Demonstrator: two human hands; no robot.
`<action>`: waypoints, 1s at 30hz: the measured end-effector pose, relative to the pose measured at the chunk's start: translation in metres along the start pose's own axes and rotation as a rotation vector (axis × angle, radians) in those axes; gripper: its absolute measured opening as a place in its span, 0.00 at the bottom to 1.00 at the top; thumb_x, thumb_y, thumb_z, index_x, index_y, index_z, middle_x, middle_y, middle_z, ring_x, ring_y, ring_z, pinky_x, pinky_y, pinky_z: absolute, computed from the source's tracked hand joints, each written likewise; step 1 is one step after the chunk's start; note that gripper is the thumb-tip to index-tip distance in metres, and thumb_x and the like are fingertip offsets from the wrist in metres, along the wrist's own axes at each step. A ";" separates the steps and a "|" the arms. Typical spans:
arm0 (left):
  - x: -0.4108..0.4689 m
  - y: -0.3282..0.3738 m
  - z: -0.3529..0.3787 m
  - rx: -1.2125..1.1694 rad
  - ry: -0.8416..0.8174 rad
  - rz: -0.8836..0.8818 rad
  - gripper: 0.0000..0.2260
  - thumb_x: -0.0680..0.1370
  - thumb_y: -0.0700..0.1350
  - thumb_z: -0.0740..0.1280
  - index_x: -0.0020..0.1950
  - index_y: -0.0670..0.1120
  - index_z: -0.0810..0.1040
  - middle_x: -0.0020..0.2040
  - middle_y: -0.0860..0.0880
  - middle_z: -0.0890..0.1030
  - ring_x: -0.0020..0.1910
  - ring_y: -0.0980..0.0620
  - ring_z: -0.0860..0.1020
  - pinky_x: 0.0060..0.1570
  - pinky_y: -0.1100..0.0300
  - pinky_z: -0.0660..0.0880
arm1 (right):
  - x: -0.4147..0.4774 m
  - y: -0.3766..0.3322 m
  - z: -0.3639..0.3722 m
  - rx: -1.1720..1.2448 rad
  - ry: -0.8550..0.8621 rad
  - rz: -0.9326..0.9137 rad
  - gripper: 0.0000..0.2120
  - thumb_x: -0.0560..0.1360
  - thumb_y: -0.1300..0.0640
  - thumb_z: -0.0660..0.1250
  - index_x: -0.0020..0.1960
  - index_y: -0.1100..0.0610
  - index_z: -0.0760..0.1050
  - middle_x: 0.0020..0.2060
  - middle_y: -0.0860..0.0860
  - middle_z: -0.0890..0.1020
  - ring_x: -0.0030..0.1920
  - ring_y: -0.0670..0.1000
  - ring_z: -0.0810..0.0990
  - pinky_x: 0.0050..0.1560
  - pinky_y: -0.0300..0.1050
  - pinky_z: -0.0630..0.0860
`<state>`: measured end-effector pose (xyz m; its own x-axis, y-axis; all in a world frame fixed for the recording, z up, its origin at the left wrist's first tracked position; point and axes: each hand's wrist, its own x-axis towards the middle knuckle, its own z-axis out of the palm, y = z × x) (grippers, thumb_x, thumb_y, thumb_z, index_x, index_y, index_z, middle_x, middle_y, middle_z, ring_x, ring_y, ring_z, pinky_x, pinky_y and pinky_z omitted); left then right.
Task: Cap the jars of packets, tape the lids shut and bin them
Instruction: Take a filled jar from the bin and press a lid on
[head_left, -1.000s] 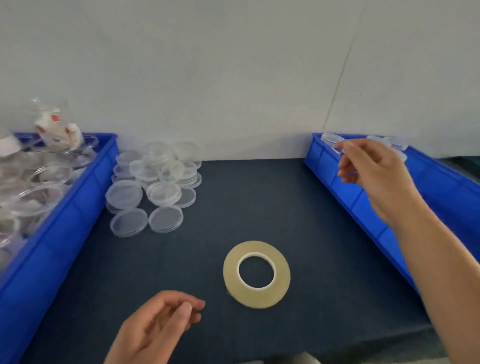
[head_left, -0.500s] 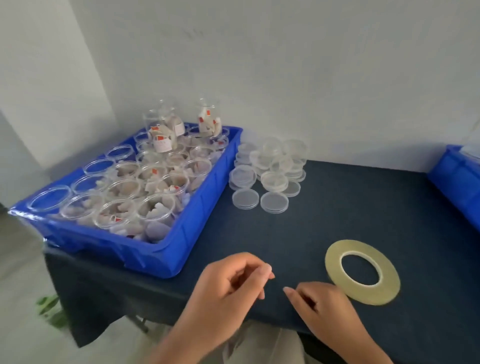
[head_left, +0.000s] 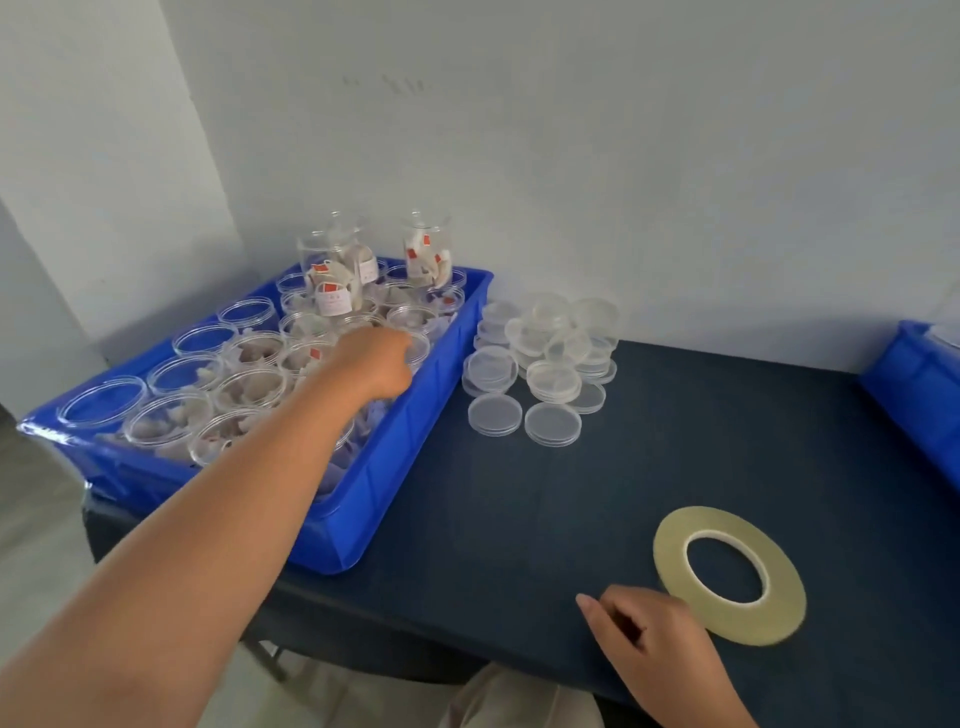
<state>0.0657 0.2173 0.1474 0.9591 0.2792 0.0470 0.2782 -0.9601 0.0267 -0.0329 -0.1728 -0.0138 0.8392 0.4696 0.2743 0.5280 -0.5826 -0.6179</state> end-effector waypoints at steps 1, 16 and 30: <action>0.004 0.001 0.003 0.029 -0.027 0.006 0.04 0.79 0.42 0.66 0.52 0.47 0.81 0.48 0.47 0.82 0.48 0.46 0.82 0.54 0.47 0.81 | 0.000 0.000 -0.001 0.012 -0.007 0.015 0.23 0.80 0.48 0.73 0.32 0.56 0.68 0.27 0.52 0.71 0.29 0.51 0.70 0.34 0.49 0.71; 0.059 -0.070 -0.055 -0.011 0.217 -0.309 0.17 0.82 0.51 0.68 0.69 0.46 0.80 0.68 0.41 0.80 0.67 0.36 0.78 0.64 0.43 0.75 | 0.007 0.006 -0.004 0.130 -0.020 0.160 0.21 0.78 0.51 0.75 0.30 0.56 0.73 0.26 0.51 0.75 0.27 0.49 0.72 0.32 0.43 0.69; 0.097 -0.095 -0.033 0.094 0.344 -0.236 0.34 0.78 0.56 0.75 0.78 0.44 0.67 0.76 0.41 0.70 0.71 0.33 0.72 0.66 0.38 0.72 | 0.008 0.006 -0.001 0.093 -0.005 0.151 0.24 0.76 0.39 0.70 0.30 0.53 0.71 0.24 0.47 0.74 0.26 0.45 0.73 0.32 0.39 0.71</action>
<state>0.1308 0.3359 0.1823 0.7995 0.4641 0.3814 0.5069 -0.8619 -0.0137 -0.0229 -0.1736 -0.0144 0.9072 0.3848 0.1699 0.3816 -0.5827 -0.7175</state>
